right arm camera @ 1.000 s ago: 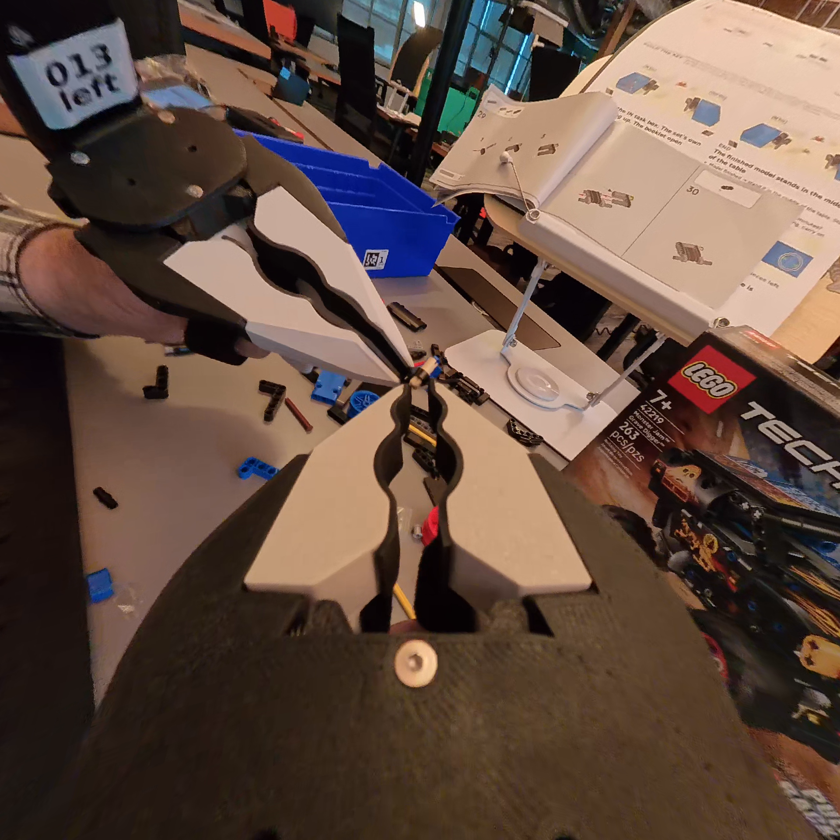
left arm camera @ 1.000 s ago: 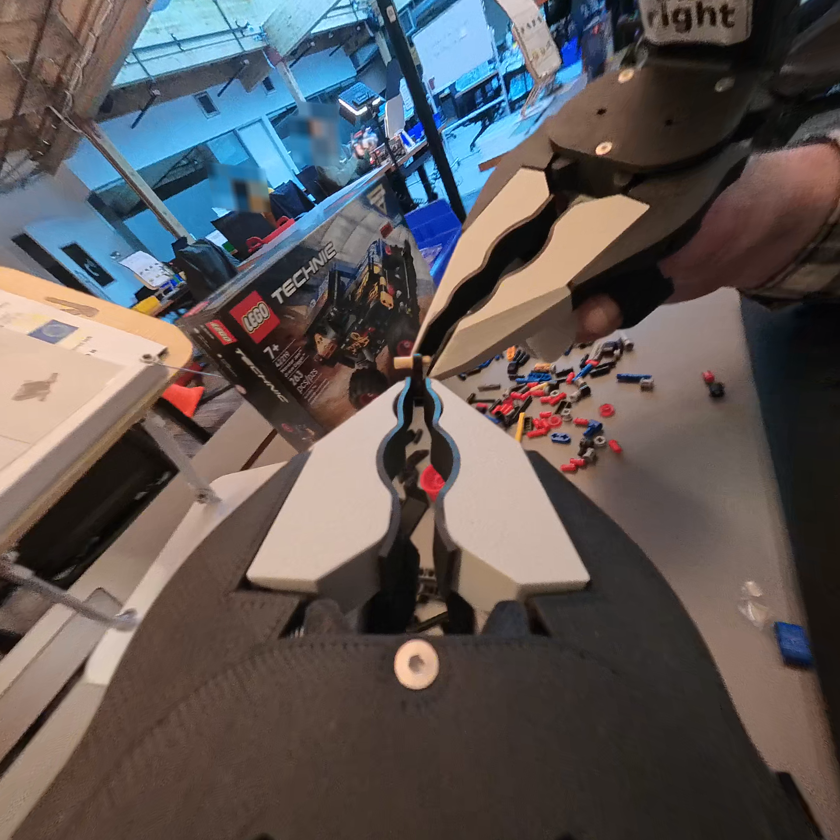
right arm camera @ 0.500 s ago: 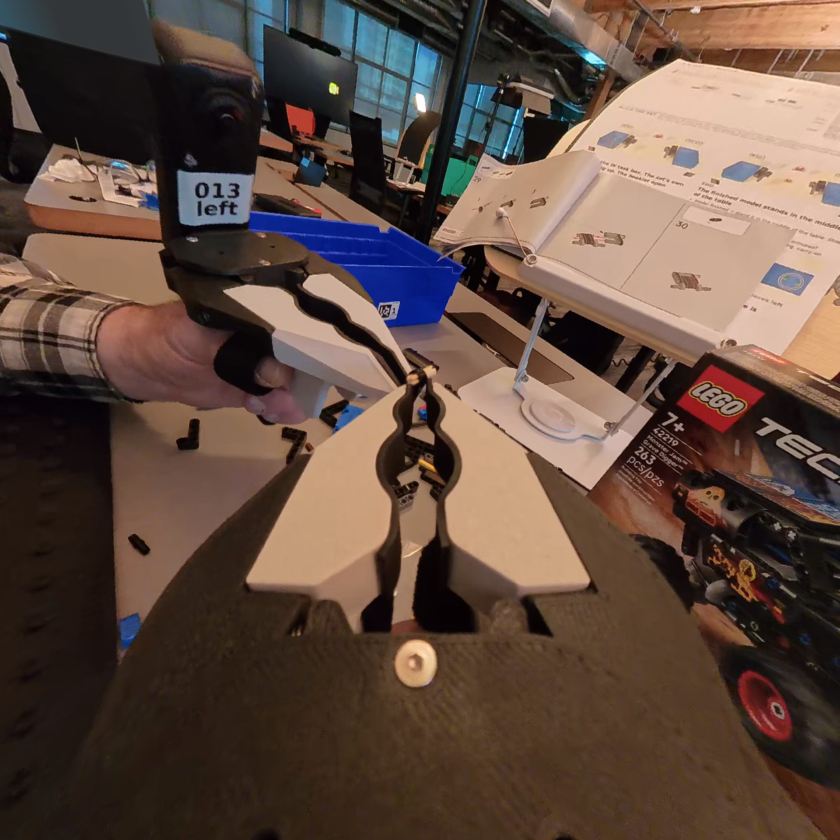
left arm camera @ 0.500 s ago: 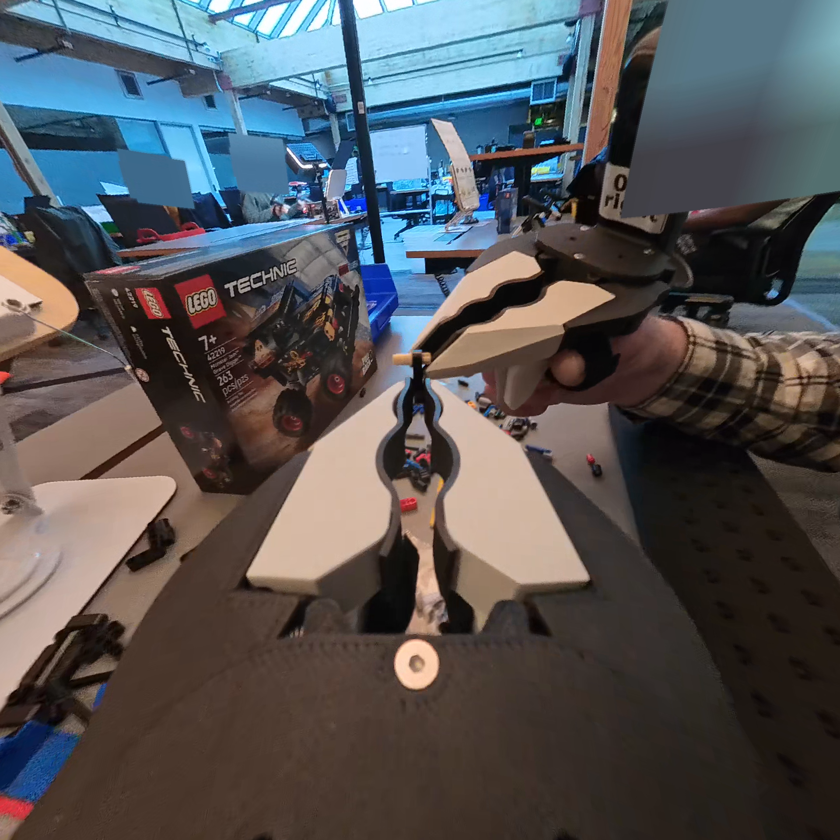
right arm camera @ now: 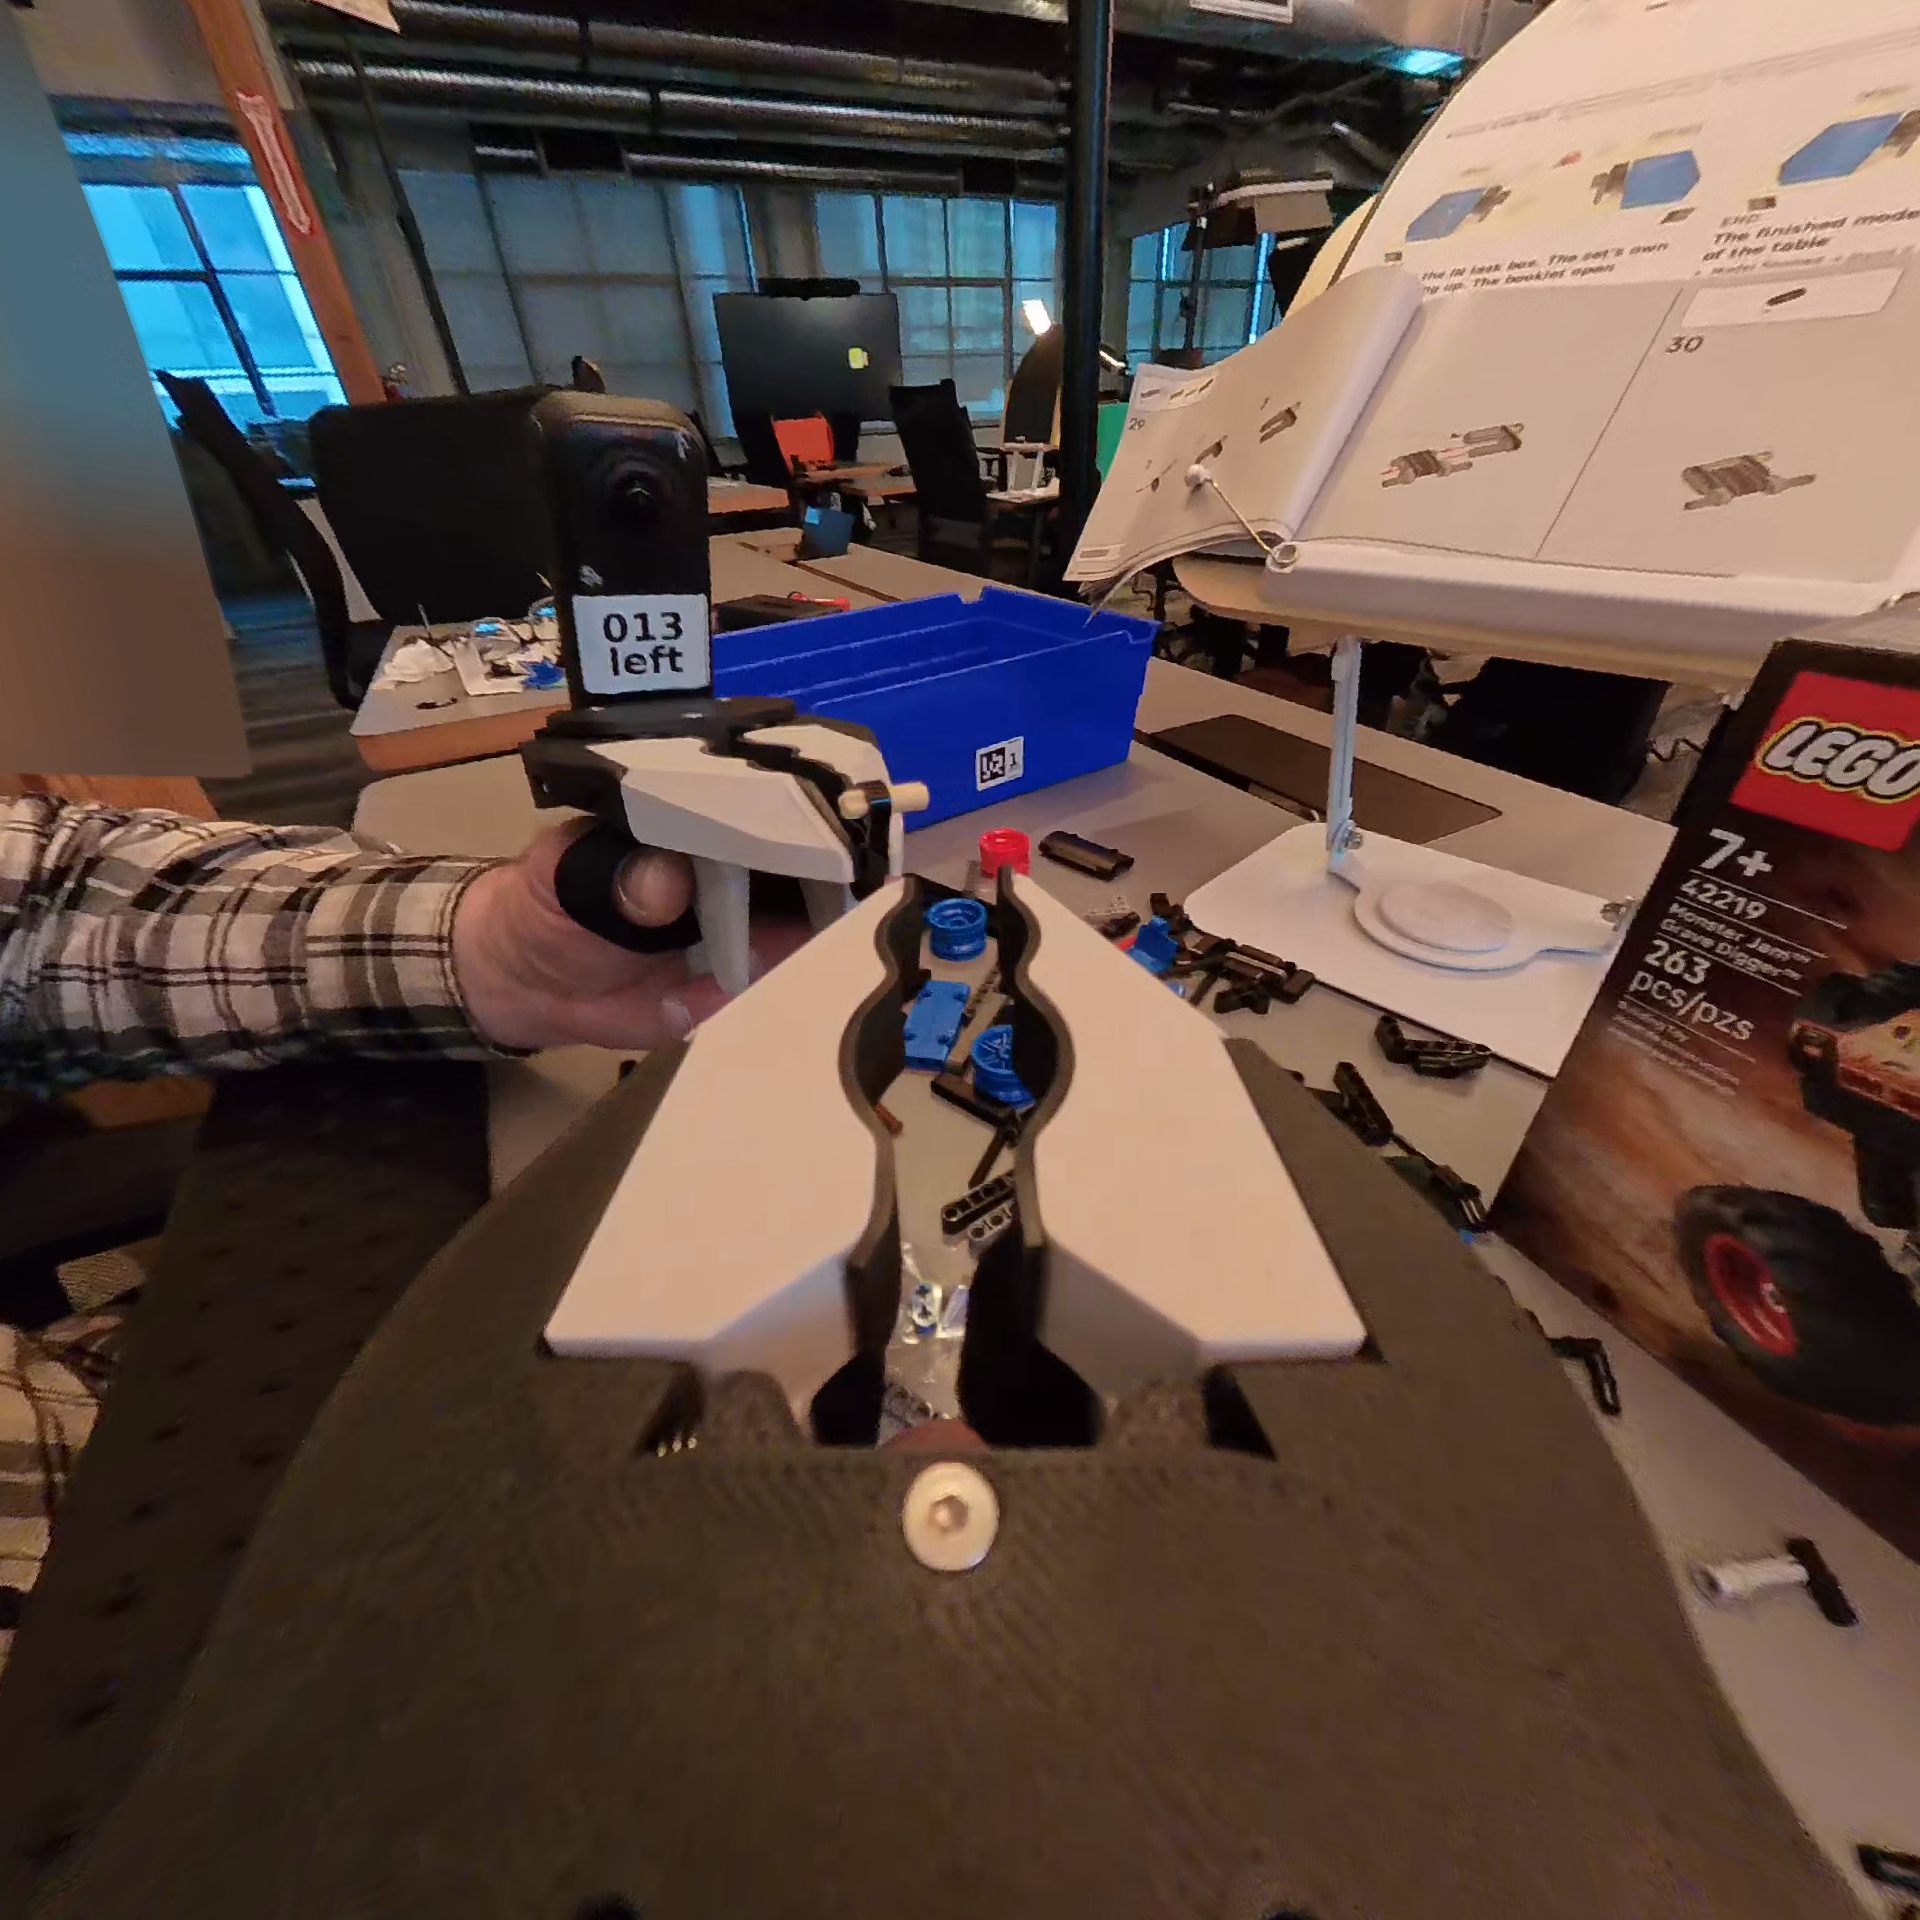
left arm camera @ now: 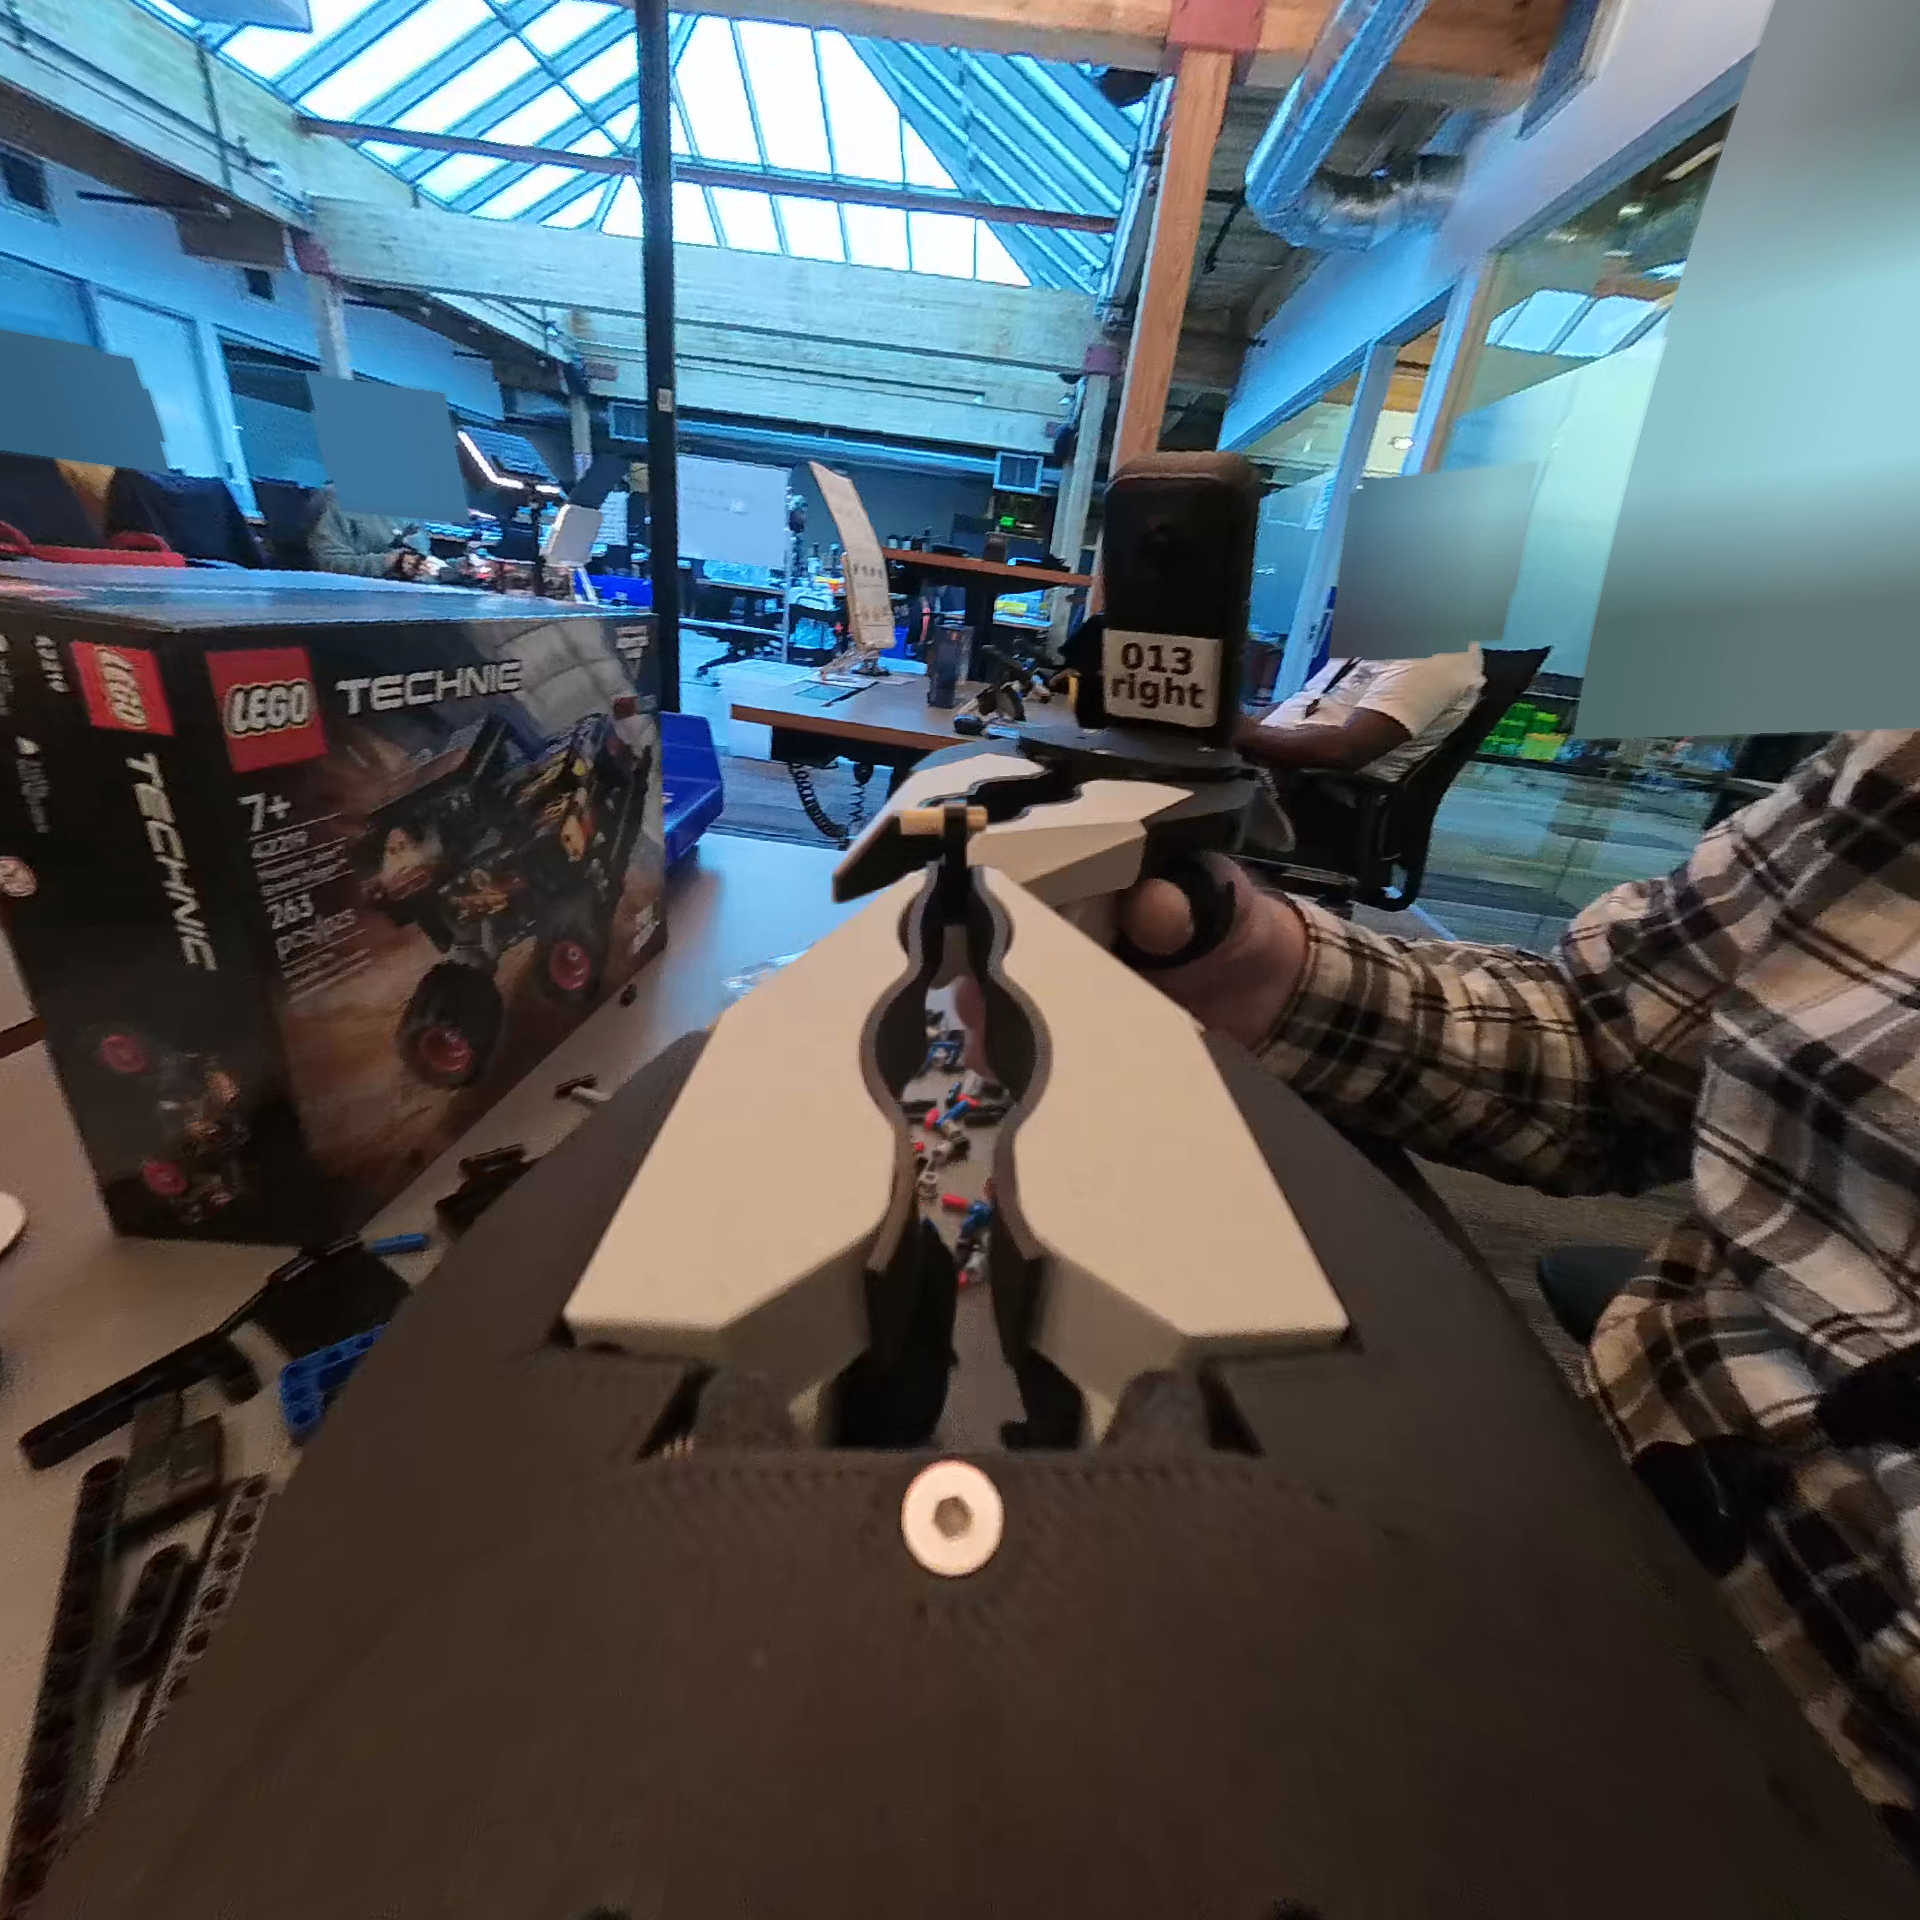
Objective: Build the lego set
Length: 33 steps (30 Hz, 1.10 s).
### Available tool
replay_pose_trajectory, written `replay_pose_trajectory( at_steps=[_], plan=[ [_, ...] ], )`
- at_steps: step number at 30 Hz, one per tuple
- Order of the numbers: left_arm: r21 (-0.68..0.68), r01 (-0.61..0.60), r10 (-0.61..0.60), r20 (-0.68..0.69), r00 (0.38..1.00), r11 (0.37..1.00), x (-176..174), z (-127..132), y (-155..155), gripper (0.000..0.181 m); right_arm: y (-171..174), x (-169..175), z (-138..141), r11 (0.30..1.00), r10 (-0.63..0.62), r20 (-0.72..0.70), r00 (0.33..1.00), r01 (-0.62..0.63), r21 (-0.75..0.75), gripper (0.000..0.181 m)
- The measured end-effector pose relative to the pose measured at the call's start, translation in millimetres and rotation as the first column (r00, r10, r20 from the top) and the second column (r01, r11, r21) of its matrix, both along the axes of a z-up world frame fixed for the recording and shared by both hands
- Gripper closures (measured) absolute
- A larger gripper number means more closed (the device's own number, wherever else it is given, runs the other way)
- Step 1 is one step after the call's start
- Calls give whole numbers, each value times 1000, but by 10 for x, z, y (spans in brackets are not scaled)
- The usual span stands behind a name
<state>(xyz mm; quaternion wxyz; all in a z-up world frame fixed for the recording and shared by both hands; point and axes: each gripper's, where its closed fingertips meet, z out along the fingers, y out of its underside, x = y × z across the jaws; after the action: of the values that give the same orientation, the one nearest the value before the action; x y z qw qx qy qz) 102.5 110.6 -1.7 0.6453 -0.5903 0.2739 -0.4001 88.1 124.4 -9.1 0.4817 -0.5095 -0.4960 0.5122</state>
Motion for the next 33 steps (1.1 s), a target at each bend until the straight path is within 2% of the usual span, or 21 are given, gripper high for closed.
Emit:
replay_pose_trajectory(
  at_steps=[4,9,16,23,29,31,33],
  plan=[
    [-12,43,-42,19,999,999,30,15,-38,179,6,25,25,1000,9,-10,1000,-9,3,169],
    [-25,44,-44,-17,999,999,16,-11,-43,180,136,265,157,1000,-2,-37,999,2,-4,161],
    [-31,102,-103,-49,993,994,213,-74,-141,180,-140,359,11,999,25,27,999,-26,27,164],
    [-34,155,-157,-55,986,987,396,-125,-239,179,-350,455,17,999,18,-35,999,-20,-42,177],
    [-33,211,-212,-43,976,977,443,-111,-351,179,-462,500,31,987,74,-85,994,-85,-138,175],
    [-37,213,-215,-49,975,976,447,-123,-373,179,-519,514,13,981,97,-88,991,-110,-158,168],
    [-50,227,-229,-44,972,973,471,-130,-390,179,-524,523,-8,986,72,-91,993,-85,-141,171]
  ],
)
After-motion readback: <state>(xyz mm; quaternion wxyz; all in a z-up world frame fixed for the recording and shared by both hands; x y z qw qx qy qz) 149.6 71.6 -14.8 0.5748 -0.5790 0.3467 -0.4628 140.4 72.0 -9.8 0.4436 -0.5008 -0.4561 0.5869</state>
